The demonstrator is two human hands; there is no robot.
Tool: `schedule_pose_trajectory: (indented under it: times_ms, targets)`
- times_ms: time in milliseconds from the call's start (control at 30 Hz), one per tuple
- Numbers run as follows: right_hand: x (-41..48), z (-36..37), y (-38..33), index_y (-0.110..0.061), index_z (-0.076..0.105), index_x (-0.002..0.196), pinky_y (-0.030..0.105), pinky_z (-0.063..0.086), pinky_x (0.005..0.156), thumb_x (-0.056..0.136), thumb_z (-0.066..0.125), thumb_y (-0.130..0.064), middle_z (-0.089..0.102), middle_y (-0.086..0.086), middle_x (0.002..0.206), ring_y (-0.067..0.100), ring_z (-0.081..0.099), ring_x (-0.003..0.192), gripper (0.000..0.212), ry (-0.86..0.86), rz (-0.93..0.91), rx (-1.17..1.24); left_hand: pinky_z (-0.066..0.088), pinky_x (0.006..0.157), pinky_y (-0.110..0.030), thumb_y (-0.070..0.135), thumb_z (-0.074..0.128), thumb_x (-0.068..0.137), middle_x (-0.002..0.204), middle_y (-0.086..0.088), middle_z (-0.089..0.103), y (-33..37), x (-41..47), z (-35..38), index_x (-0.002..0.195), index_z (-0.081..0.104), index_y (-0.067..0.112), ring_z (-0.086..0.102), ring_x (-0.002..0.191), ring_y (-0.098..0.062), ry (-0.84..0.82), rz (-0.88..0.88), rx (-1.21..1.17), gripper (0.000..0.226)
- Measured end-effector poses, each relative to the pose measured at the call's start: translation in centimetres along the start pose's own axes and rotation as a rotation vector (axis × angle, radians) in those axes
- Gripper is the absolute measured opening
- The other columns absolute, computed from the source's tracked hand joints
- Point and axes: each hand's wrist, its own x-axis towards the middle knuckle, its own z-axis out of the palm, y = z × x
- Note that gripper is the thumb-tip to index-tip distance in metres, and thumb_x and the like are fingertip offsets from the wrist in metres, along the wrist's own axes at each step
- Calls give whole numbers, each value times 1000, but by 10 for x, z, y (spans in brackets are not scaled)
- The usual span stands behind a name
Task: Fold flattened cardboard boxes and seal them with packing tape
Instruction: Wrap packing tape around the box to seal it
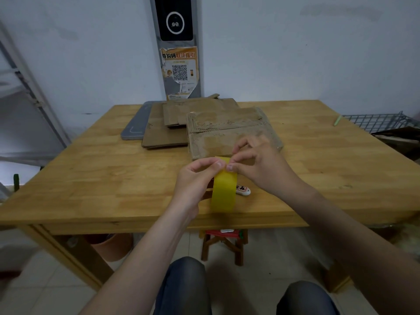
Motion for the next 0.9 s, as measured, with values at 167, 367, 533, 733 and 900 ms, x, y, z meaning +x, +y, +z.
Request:
schedule_pose_trajectory:
  times_ms: [167, 367, 533, 733, 900]
  targets:
    - [-3, 12, -1, -31, 81, 97, 25, 34, 90, 91, 74, -23, 58, -9, 107, 23, 41, 106, 12, -49, -161, -57, 59, 85, -46, 25, 91, 74, 88, -8, 79, 9, 2, -16, 92, 81, 25, 75, 87, -23, 61, 35, 116, 21]
    - [11, 28, -25, -49, 70, 107, 39, 28, 104, 95, 67, -33, 49, -15, 119, 15, 33, 119, 20, -27, 35, -87, 46, 66, -27, 22, 89, 76, 75, 3, 76, 14, 3, -50, 86, 77, 26, 68, 72, -4, 150, 194, 337, 16]
    - [27, 44, -41, -41, 55, 137, 46, 25, 111, 100, 58, -42, 45, -8, 146, 22, 36, 138, 37, -162, 73, -318, 51, 60, -28, 29, 81, 78, 91, 13, 71, 11, 20, -109, 84, 70, 39, 67, 81, -9, 302, 315, 976, 16]
    - [38, 84, -42, -38, 48, 144, 53, 30, 110, 98, 54, -53, 41, -2, 153, 32, 40, 136, 49, -210, 116, -539, 43, 74, -35, 34, 75, 83, 94, 10, 70, -6, 45, -165, 110, 70, 46, 66, 98, -19, 349, 297, 1471, 31]
    - [47, 106, -40, -34, 55, 140, 50, 36, 107, 98, 56, -48, 48, -6, 148, 29, 40, 134, 45, -169, 106, -495, 39, 97, -42, 25, 73, 83, 101, 7, 71, -31, 61, -189, 107, 69, 43, 64, 110, -21, 360, 215, 1515, 30]
